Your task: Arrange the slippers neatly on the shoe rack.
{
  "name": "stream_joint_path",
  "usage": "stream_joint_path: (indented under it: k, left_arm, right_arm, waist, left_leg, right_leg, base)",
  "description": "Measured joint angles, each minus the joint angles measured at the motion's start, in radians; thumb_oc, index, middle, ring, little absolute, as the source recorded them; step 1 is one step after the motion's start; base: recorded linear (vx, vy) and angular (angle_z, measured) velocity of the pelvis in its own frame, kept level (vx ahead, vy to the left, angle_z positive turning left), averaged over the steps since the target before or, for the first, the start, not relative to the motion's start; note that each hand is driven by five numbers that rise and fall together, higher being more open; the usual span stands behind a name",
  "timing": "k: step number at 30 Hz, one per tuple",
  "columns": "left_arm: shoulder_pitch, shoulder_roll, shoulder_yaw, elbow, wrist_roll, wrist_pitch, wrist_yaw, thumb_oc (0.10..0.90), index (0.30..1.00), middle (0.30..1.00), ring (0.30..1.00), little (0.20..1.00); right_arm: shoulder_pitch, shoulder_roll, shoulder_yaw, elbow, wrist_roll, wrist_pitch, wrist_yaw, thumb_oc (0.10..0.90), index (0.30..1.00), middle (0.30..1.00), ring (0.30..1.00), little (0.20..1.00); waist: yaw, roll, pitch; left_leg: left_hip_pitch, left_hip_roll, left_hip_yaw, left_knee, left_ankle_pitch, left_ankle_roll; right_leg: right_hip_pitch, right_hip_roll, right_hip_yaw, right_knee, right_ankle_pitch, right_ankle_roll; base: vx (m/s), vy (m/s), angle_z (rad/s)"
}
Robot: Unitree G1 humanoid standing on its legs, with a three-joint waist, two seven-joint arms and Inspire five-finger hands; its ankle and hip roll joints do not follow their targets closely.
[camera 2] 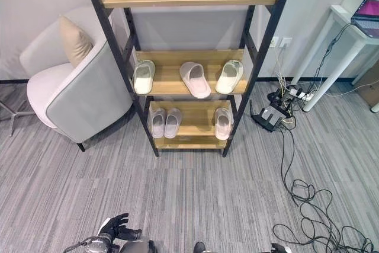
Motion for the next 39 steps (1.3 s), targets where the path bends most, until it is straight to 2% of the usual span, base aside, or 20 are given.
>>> stream_joint_path:
  k: [1,4,7,9,10,11,16,19,21,23,24,26,29,31,32,33,34,35,36,39]
  left_arm:
    - [0.003,-0.010,0.003,0.012,0.000,0.000,0.000,0.800,0.900,0.900,0.900,0.900]
    - [0.006,0.010,0.004,0.037,-0.001,0.010,0.002,0.800,0.900,0.900,0.900,0.900]
    - [0.019,0.013,0.005,0.054,0.003,0.019,0.005,0.800,0.900,0.900,0.900,0.900]
    - [0.034,0.019,0.002,0.057,0.010,0.031,0.008,0.800,0.900,0.900,0.900,0.900]
    - [0.037,0.020,0.004,0.056,0.010,0.033,0.009,0.800,0.900,0.900,0.900,0.900]
    - [0.039,0.024,0.005,0.062,0.009,0.043,0.016,0.800,0.900,0.900,0.900,0.900]
    - [0.066,0.028,-0.001,0.062,0.009,0.038,0.021,0.800,0.900,0.900,0.900,0.900]
    - [0.067,0.030,-0.009,0.063,0.020,0.039,0.023,0.800,0.900,0.900,0.900,0.900]
    - [0.082,0.031,-0.007,0.063,0.026,0.039,0.026,0.800,0.900,0.900,0.900,0.900]
    - [0.099,0.057,0.001,0.045,0.039,0.037,0.043,0.800,0.900,0.900,0.900,0.900]
    - [0.106,0.057,0.005,0.041,0.039,0.039,0.050,0.800,0.900,0.900,0.900,0.900]
    - [0.127,0.038,0.003,0.009,0.038,0.035,0.050,0.800,0.900,0.900,0.900,0.900]
    - [0.127,0.021,0.004,-0.035,0.036,0.032,0.052,0.800,0.900,0.900,0.900,0.900]
    - [0.118,0.006,0.002,-0.061,0.036,0.029,0.052,0.800,0.900,0.900,0.900,0.900]
    - [0.086,0.025,-0.014,-0.065,0.031,0.026,0.051,0.800,0.900,0.900,0.900,0.900]
    - [0.065,0.032,-0.025,-0.092,0.014,0.025,0.051,0.800,0.900,0.900,0.900,0.900]
    - [0.074,0.053,-0.024,-0.150,-0.002,0.025,0.051,0.800,0.900,0.900,0.900,0.900]
    - [0.082,0.063,-0.014,-0.170,-0.002,0.017,0.052,0.800,0.900,0.900,0.900,0.900]
    - [0.085,0.063,-0.011,-0.187,-0.002,0.017,0.051,0.800,0.900,0.900,0.900,0.900]
    - [0.079,0.043,-0.010,-0.200,-0.002,0.015,0.050,0.800,0.900,0.900,0.900,0.900]
  right_arm:
    - [0.003,-0.002,0.000,0.001,-0.007,0.000,0.000,0.800,0.900,0.900,0.900,0.900]
    - [0.011,0.038,-0.001,0.016,-0.036,0.003,0.003,0.800,0.900,0.900,0.900,0.900]
    - [0.012,0.052,-0.003,0.018,-0.037,0.001,0.001,0.800,0.900,0.900,0.900,0.900]
    - [-0.013,0.063,-0.003,0.008,-0.040,0.001,0.005,0.800,0.900,0.900,0.900,0.900]
    - [-0.019,0.066,-0.002,0.007,-0.046,0.002,0.006,0.800,0.900,0.900,0.900,0.900]
    - [-0.025,0.072,0.006,0.008,-0.073,0.003,0.009,0.800,0.900,0.900,0.900,0.900]
    - [-0.020,0.084,0.017,0.008,-0.076,0.004,0.011,0.800,0.900,0.900,0.900,0.900]
    - [0.016,0.083,0.026,-0.068,-0.077,0.024,0.008,0.800,0.900,0.900,0.900,0.900]
    - [0.052,0.090,0.036,-0.158,-0.079,0.028,0.008,0.800,0.900,0.900,0.900,0.900]
    - [0.113,0.107,0.038,-0.259,-0.111,0.037,0.008,0.800,0.900,0.900,0.900,0.900]
    - [0.149,0.104,0.038,-0.311,-0.118,0.036,0.007,0.800,0.900,0.900,0.900,0.900]
    - [0.191,0.077,0.036,-0.392,-0.141,0.042,0.001,0.800,0.900,0.900,0.900,0.900]
    - [0.217,0.030,0.025,-0.564,-0.156,0.044,0.000,0.800,0.900,0.900,0.900,0.900]
    - [0.218,0.023,0.013,-0.630,-0.168,0.029,0.000,0.800,0.900,0.900,0.900,0.900]
    - [0.224,0.039,-0.026,-0.685,-0.174,0.029,-0.001,0.800,0.900,0.900,0.900,0.900]
    - [0.246,0.045,-0.053,-0.729,-0.174,0.022,-0.012,0.800,0.900,0.900,0.900,0.900]
    - [0.248,0.043,-0.049,-0.742,-0.174,0.019,-0.014,0.800,0.900,0.900,0.900,0.900]
    - [0.249,0.041,-0.042,-0.747,-0.175,0.023,-0.014,0.800,0.900,0.900,0.900,0.900]
    - [0.259,0.038,-0.043,-0.770,-0.176,0.027,-0.017,0.800,0.900,0.900,0.900,0.900]
    - [0.242,0.021,-0.042,-0.741,-0.190,0.006,-0.045,0.800,0.900,0.900,0.900,0.900]
  waist:
    - [0.004,0.031,-0.001]
    - [0.007,-0.009,0.002]
    - [0.006,-0.018,0.001]
    - [0.008,-0.002,0.000]
    - [0.009,-0.002,0.000]
    - [0.009,-0.004,0.001]
    - [0.008,-0.003,-0.002]
    - [-0.007,0.002,-0.003]
    - [-0.022,-0.002,-0.005]
    - [-0.027,-0.047,-0.024]
    - [-0.031,-0.056,-0.028]
    - [-0.026,-0.012,-0.049]
    - [-0.028,0.019,-0.066]
    - [-0.035,-0.005,-0.063]
    - [-0.058,-0.021,-0.057]
    - [-0.050,-0.037,-0.046]
    - [-0.025,-0.055,-0.033]
    - [-0.010,-0.063,-0.029]
    - [-0.008,-0.077,-0.022]
    - [-0.011,-0.076,-0.009]
  left_leg:
    - [0.018,0.003,0.013,-0.050,0.021,0.077]
    - [0.090,-0.053,0.012,-0.149,0.027,0.074]
    - [0.166,-0.098,0.026,-0.228,0.033,0.117]
    - [0.189,-0.093,0.059,-0.256,0.038,0.148]
    - [0.192,-0.093,0.059,-0.257,0.037,0.150]
    - [0.211,-0.090,0.078,-0.255,0.017,0.160]
    - [0.251,-0.083,0.081,-0.260,-0.018,0.140]
    - [0.261,-0.065,0.063,-0.265,-0.029,0.130]
    - [0.281,-0.052,0.055,-0.273,-0.030,0.103]
    - [0.311,-0.055,0.048,-0.271,-0.055,0.047]
    - [0.329,-0.044,0.026,-0.262,-0.069,0.021]
    - [0.334,0.018,0.006,-0.248,-0.085,-0.011]
    - [0.316,0.086,-0.020,-0.191,-0.095,-0.030]
    - [0.273,0.102,-0.051,-0.091,-0.088,-0.043]
    - [0.145,0.132,-0.085,0.122,-0.099,-0.082]
    - [0.053,0.158,-0.069,0.291,-0.059,-0.083]
    - [0.020,0.172,-0.067,0.376,-0.007,-0.043]
    - [0.018,0.178,-0.087,0.410,0.033,-0.051]
    - [0.008,0.176,-0.108,0.435,0.032,-0.041]
    - [-0.044,0.109,-0.100,0.396,-0.042,-0.020]
  right_leg:
    - [0.000,0.016,0.007,0.015,-0.016,0.014]
    - [0.014,-0.018,0.033,0.027,-0.045,0.060]
    - [0.035,-0.060,0.040,0.069,-0.048,0.106]
    - [-0.078,-0.091,0.051,0.289,-0.082,0.150]
    - [-0.097,-0.093,0.055,0.315,-0.103,0.153]
    - [-0.153,-0.132,0.025,0.394,-0.115,0.158]
    - [-0.185,-0.176,0.041,0.273,-0.090,0.152]
    - [-0.201,-0.191,0.101,0.133,0.000,0.162]
    - [-0.205,-0.187,0.134,0.061,0.064,0.176]
    - [-0.197,-0.200,0.144,0.002,0.140,0.170]
    - [-0.180,-0.194,0.157,0.003,0.197,0.181]
    - [-0.156,-0.125,0.141,-0.004,0.177,0.153]
    - [-0.147,-0.058,0.133,-0.021,0.168,0.115]
    - [-0.129,-0.037,0.114,-0.027,0.160,0.093]
    - [-0.154,-0.037,0.102,0.031,0.098,0.061]
    - [-0.156,-0.020,0.079,0.054,0.076,0.039]
    - [-0.136,-0.009,0.089,0.060,0.068,0.026]
    - [-0.116,0.001,0.102,0.061,0.056,0.008]
    - [-0.097,0.005,0.105,0.054,0.050,-0.011]
    - [-0.106,0.004,0.103,0.043,0.045,-0.030]
  base:
    - [0.27,0.059,0.19]
    - [0.24,0.104,0.09]
    - [0.13,0.123,-0.08]
    - [0.13,0.057,-0.33]
    - [0.16,-0.065,-0.39]
    - [0.10,-0.056,-0.24]
    - [0.17,-0.137,-0.07]
    - [0.22,-0.247,0.06]
    - [0.21,-0.309,0.17]
    - [0.27,-0.402,0.15]
    - [0.17,-0.241,0.22]
    - [0.18,-0.297,0.00]
    - [0.13,-0.361,-0.13]
    - [0.08,-0.496,0.22]
    - [0.12,-0.428,0.65]
    - [0.19,-0.476,0.55]
    - [0.18,-0.211,0.01]
    - [0.17,-0.136,-0.23]
    - [0.10,-0.083,-0.14]
    - [0.14,-0.016,0.01]
